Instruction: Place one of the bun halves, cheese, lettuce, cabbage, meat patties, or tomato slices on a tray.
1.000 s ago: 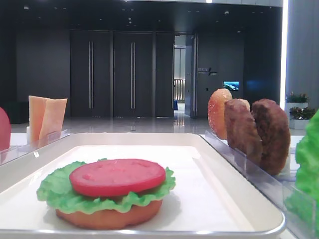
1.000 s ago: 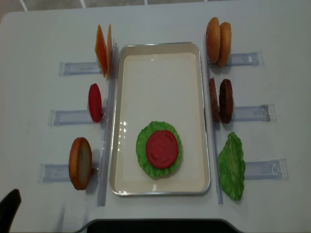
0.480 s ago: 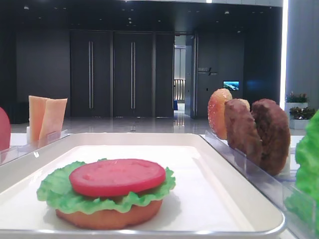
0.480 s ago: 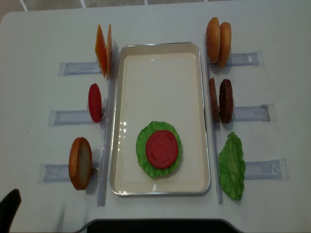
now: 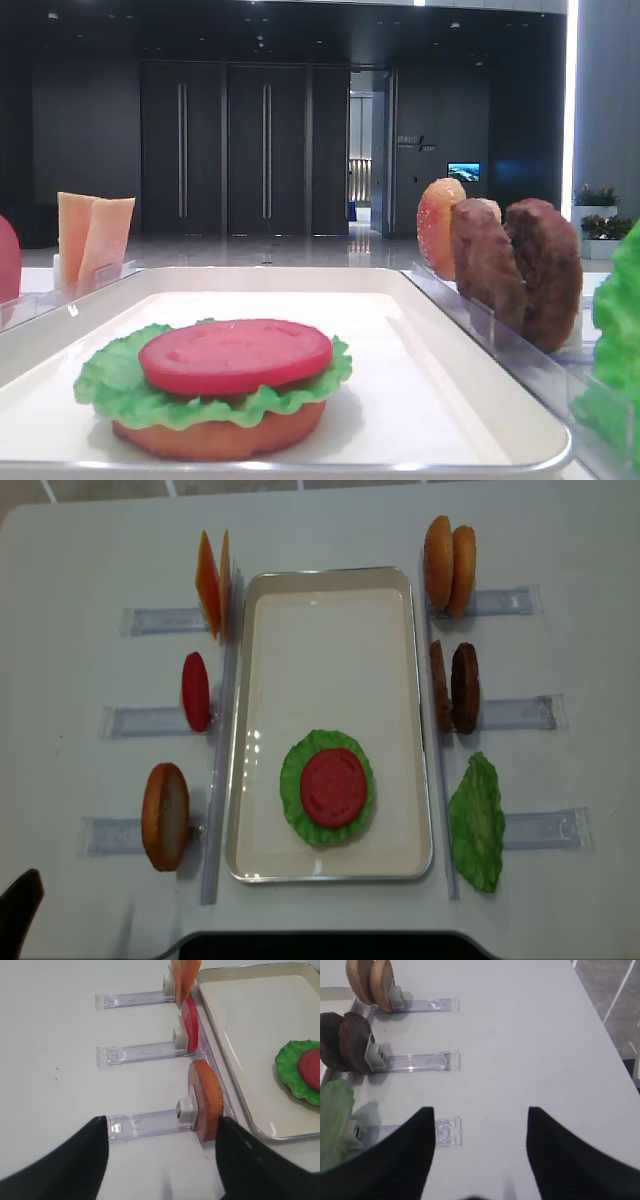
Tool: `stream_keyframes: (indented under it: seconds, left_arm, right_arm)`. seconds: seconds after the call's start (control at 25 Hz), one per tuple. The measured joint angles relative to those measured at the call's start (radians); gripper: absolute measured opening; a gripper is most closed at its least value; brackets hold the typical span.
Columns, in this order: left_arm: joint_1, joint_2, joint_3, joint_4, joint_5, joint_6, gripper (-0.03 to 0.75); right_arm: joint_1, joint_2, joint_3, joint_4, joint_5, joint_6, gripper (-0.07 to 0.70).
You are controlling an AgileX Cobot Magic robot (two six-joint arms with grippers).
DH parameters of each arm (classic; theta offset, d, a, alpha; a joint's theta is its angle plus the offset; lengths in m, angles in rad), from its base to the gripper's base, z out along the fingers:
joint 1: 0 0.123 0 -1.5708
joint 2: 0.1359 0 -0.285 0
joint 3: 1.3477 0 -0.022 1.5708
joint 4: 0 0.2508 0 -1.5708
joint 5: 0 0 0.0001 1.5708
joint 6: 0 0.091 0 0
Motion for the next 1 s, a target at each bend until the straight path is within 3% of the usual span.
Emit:
stream_keyframes:
  seconds: [1.0]
  left_arm:
    - [0.000, 0.000, 0.000, 0.000, 0.000, 0.000, 0.513]
  right_arm:
    - [0.000, 0.000, 0.000, 0.000, 0.000, 0.000, 0.392]
